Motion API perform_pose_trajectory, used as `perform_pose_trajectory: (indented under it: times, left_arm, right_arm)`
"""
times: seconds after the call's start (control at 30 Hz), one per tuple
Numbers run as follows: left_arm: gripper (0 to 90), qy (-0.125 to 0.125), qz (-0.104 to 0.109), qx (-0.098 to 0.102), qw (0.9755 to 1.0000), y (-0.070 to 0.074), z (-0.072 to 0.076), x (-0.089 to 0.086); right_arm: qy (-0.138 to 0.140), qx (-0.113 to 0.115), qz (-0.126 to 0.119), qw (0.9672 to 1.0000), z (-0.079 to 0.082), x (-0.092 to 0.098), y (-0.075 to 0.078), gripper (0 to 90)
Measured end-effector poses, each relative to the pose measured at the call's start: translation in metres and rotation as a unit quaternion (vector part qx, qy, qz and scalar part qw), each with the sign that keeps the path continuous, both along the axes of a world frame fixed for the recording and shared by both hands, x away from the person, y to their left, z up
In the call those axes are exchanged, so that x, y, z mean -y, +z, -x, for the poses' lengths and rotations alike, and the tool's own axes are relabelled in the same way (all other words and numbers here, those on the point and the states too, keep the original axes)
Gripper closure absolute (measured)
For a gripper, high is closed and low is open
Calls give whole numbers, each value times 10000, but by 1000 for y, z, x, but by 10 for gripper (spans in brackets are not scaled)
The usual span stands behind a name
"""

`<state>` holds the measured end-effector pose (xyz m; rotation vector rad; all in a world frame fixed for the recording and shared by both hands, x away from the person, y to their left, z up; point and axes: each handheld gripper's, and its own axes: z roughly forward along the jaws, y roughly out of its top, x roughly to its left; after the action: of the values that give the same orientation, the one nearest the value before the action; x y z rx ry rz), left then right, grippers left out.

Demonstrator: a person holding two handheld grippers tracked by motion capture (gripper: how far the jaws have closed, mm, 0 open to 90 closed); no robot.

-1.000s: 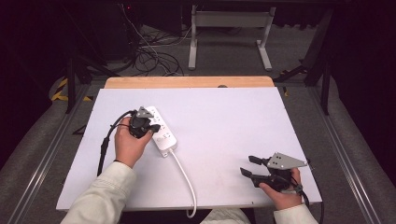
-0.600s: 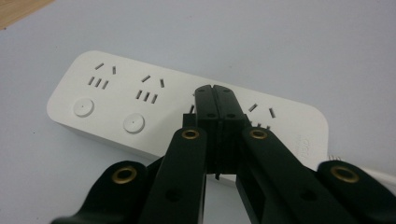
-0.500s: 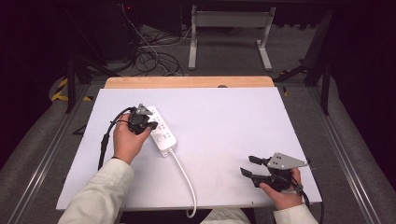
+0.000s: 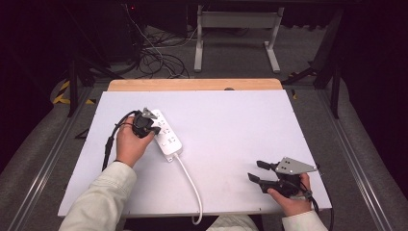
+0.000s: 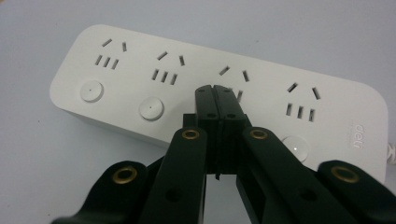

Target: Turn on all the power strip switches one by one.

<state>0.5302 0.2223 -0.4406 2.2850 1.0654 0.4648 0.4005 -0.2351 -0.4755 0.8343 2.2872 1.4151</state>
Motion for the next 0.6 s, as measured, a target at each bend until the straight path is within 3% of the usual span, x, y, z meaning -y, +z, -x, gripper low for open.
perform_pose_trajectory:
  times: [0.6]
  left_arm:
    - [899,-34,52,-125,9999,-5,-1,4]
  right_arm:
    - [30,0,5,10000,0,0,0,423]
